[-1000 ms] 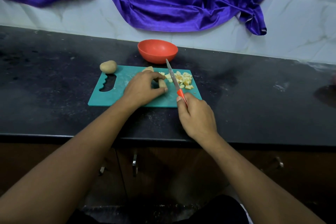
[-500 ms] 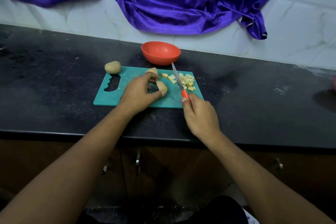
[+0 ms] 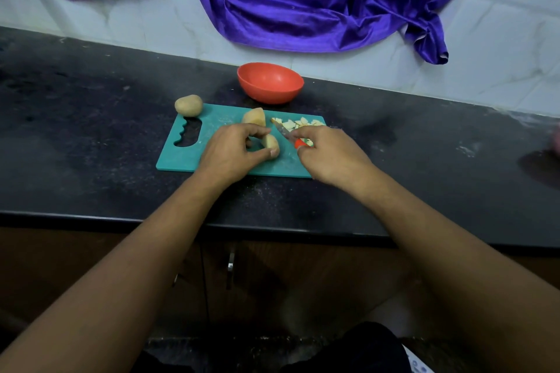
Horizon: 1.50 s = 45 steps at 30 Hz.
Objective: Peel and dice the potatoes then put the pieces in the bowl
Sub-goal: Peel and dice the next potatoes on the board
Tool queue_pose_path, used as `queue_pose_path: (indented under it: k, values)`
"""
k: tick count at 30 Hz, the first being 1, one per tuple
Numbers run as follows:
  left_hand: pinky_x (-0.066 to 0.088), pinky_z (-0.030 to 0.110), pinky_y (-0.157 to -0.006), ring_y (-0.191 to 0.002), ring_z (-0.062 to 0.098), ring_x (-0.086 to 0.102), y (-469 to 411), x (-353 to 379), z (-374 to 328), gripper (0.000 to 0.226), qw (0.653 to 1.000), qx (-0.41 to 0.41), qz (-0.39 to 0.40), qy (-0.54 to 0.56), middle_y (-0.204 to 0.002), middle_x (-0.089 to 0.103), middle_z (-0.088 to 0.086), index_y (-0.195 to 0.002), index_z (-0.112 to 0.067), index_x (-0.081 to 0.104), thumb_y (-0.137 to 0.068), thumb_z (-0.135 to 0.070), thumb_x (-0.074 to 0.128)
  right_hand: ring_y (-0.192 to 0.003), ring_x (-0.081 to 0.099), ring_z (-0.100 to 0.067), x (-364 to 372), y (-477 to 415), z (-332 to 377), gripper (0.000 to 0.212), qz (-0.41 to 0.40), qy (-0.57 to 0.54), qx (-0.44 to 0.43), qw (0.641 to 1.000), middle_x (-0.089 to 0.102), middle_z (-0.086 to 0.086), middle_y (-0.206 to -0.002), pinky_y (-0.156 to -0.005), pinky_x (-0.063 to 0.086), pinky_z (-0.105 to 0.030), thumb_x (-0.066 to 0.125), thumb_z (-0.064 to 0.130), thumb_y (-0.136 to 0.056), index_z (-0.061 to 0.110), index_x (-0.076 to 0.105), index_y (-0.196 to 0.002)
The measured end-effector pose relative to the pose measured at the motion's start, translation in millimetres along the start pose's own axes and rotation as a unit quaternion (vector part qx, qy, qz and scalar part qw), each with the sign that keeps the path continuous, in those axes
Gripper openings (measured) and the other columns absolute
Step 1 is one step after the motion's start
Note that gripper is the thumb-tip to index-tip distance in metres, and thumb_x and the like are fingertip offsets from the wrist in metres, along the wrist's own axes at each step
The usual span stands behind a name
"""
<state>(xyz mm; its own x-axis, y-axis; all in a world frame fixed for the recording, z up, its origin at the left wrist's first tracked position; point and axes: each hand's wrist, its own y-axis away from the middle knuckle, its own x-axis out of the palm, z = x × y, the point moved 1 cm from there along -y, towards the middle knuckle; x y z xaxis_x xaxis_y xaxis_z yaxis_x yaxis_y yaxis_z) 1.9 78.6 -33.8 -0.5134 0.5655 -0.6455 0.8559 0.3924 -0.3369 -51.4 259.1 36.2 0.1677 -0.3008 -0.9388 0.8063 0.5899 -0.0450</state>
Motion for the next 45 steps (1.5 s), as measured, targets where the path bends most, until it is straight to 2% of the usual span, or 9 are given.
queue_pose_path:
  k: [4,8,10,15,22,24,29,35,45]
  values:
    - [0.054,0.041,-0.091,-0.097,0.010,0.064,-0.2,-1.1,0.0,0.048,1.000,0.000,0.005,0.003,-0.112,0.073,-0.008,-0.123,-0.031,0.073,-0.079,-0.047,0.083,-0.100,0.066,-0.024,-3.6,-11.5,6.1,0.044,0.027,-0.005,0.015,0.999,0.066,-0.002,-0.132,-0.092,0.056,-0.037,0.051,0.023,-0.097,0.039,0.064,-0.135]
    - [0.054,0.043,-0.091,-0.098,0.013,0.064,-1.5,0.0,0.7,0.048,1.000,0.013,0.003,-0.002,-0.120,0.071,-0.006,-0.123,-0.030,0.074,-0.079,-0.046,0.084,-0.084,0.065,-0.018,-6.3,-14.3,14.4,0.035,0.057,-0.008,0.010,0.998,0.063,0.009,-0.081,-0.088,0.058,-0.037,0.051,0.022,-0.097,0.033,0.072,-0.123]
    - [0.055,0.043,-0.091,-0.097,0.012,0.064,-1.9,-0.4,1.1,0.047,1.000,0.013,0.005,-0.004,-0.120,0.071,-0.006,-0.123,-0.030,0.074,-0.079,-0.043,0.084,-0.076,0.069,-0.019,-8.1,-18.4,17.3,0.033,0.060,-0.012,0.011,0.998,0.068,0.004,-0.077,-0.084,0.060,-0.038,0.050,0.018,-0.095,0.028,0.074,-0.115]
    - [0.055,0.042,-0.089,-0.091,0.008,0.064,-0.5,-3.5,-1.5,0.038,1.000,0.021,0.013,0.012,-0.103,0.066,-0.019,-0.117,-0.034,0.076,-0.080,-0.038,0.084,-0.037,0.049,-0.010,-15.9,-34.6,25.7,0.031,0.074,-0.013,0.033,0.997,0.065,-0.001,-0.052,-0.042,0.041,-0.023,0.047,0.011,-0.093,0.016,0.075,-0.105]
    - [0.055,0.041,-0.090,-0.092,0.009,0.067,-1.3,-0.9,-1.3,0.037,1.000,0.022,0.002,0.017,-0.110,0.075,-0.011,-0.114,-0.032,0.078,-0.078,-0.036,0.087,-0.095,0.066,-0.025,-1.4,-16.6,27.6,0.029,0.043,0.017,-0.007,0.999,0.072,-0.004,-0.106,-0.084,0.055,-0.038,0.057,0.029,-0.096,0.022,0.074,-0.119]
    - [0.055,0.041,-0.091,-0.094,0.011,0.068,-1.6,-0.6,-1.5,0.039,1.000,0.015,-0.005,0.017,-0.112,0.075,-0.010,-0.114,-0.030,0.078,-0.077,-0.035,0.088,-0.104,0.063,-0.027,14.5,-6.3,21.7,0.031,0.014,0.038,-0.014,0.999,0.067,-0.002,-0.108,-0.081,0.051,-0.037,0.052,0.031,-0.101,0.028,0.068,-0.127]
    - [0.056,0.039,-0.093,-0.094,0.009,0.068,-2.2,0.6,-0.6,0.046,1.000,0.003,-0.007,0.012,-0.113,0.076,-0.007,-0.120,-0.024,0.076,-0.077,-0.036,0.088,-0.081,0.057,-0.021,54.2,19.3,14.0,0.050,-0.061,0.121,-0.058,0.989,0.053,0.001,-0.085,-0.065,0.043,-0.037,0.046,0.028,-0.104,0.030,0.041,-0.154]
    - [0.055,0.038,-0.094,-0.098,0.008,0.066,-0.5,0.0,-1.4,0.049,1.000,-0.003,-0.006,0.013,-0.115,0.075,-0.006,-0.123,-0.024,0.074,-0.078,-0.037,0.087,-0.087,0.062,-0.025,50.6,33.7,3.3,0.055,-0.042,0.174,-0.075,0.981,0.063,-0.005,-0.097,-0.065,0.043,-0.038,0.042,0.032,-0.106,0.028,0.030,-0.160]
    - [0.052,0.034,-0.092,-0.098,0.006,0.060,2.5,-3.2,-3.6,0.052,1.000,0.002,0.005,-0.018,-0.124,0.071,-0.004,-0.129,-0.028,0.071,-0.081,-0.042,0.084,-0.063,0.062,-0.007,36.2,9.1,-15.4,0.038,-0.019,-0.139,0.060,0.988,0.065,0.012,-0.083,-0.064,0.051,-0.029,0.052,0.031,-0.105,0.036,0.060,-0.141]
